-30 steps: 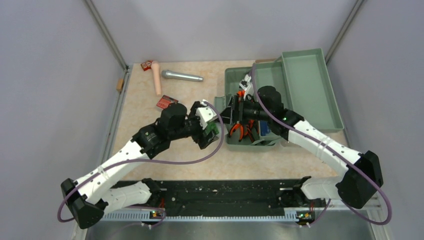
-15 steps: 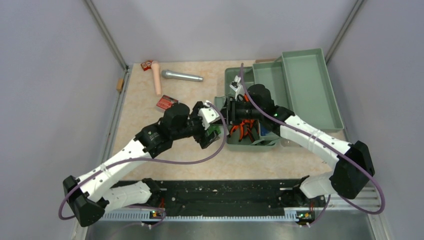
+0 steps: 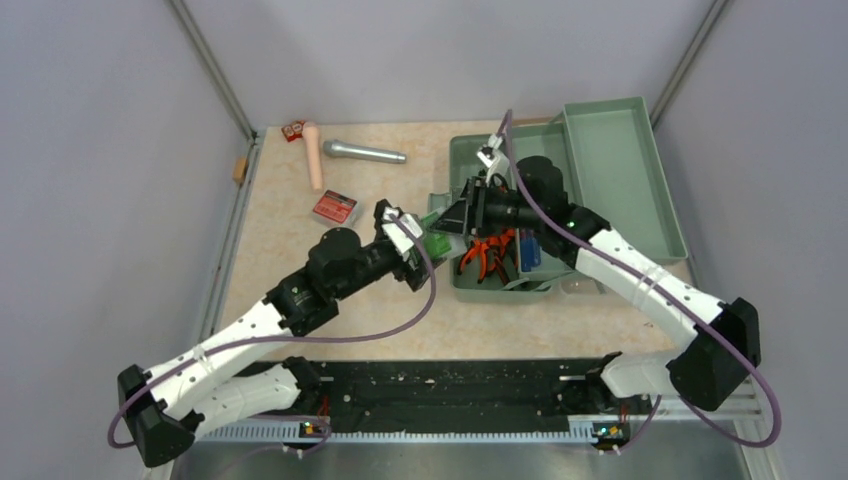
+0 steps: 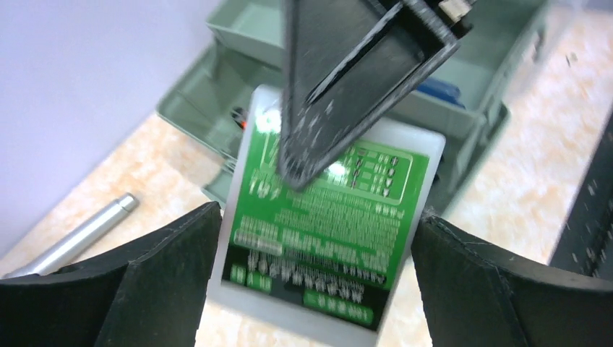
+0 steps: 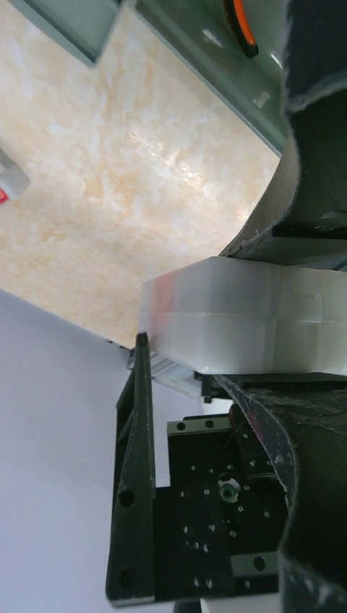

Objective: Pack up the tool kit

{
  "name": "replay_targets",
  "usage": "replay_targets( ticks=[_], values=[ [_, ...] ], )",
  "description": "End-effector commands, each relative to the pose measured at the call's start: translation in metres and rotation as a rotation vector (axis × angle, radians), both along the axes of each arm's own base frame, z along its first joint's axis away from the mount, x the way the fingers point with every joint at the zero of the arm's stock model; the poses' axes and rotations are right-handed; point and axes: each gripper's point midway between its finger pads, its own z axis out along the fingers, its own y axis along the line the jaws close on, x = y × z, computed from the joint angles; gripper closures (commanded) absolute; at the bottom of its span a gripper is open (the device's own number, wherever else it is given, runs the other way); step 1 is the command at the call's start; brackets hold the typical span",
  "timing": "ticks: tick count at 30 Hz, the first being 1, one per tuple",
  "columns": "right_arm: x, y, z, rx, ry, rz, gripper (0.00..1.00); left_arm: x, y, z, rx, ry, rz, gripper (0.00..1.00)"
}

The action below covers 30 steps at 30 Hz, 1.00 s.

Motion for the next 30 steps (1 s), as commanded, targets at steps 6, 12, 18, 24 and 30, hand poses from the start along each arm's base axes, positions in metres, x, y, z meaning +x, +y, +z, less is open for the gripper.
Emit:
replay_targets(
  ticks=[6, 12, 18, 24, 30],
  values=[
    [0.091, -0.153, 0.100, 0.046, -0.301, -0.572, 1.00, 0.059, 0.141, 0.073, -0.321, -0.213, 0.802, 0.01],
    [0.120, -0.242, 0.131, 0.000, -0.414, -0.880, 1.00, 0.056, 0.176, 0.076, -0.391, -0.256, 0.968, 0.01],
    [0.131, -0.345, 0.146, -0.043, -0.518, -1.286, 1.00, 0.066, 0.219, 0.062, -0.400, -0.212, 1.207, 0.01],
    [0.139, -0.405, 0.145, -0.013, -0.566, -1.536, 1.00, 0.072, 0.244, 0.056, -0.405, -0.194, 1.296, 0.01],
    [0.171, -0.402, 0.126, 0.037, -0.508, -1.504, 1.00, 0.072, 0.247, 0.055, -0.392, -0.207, 1.307, 0.01]
  ],
)
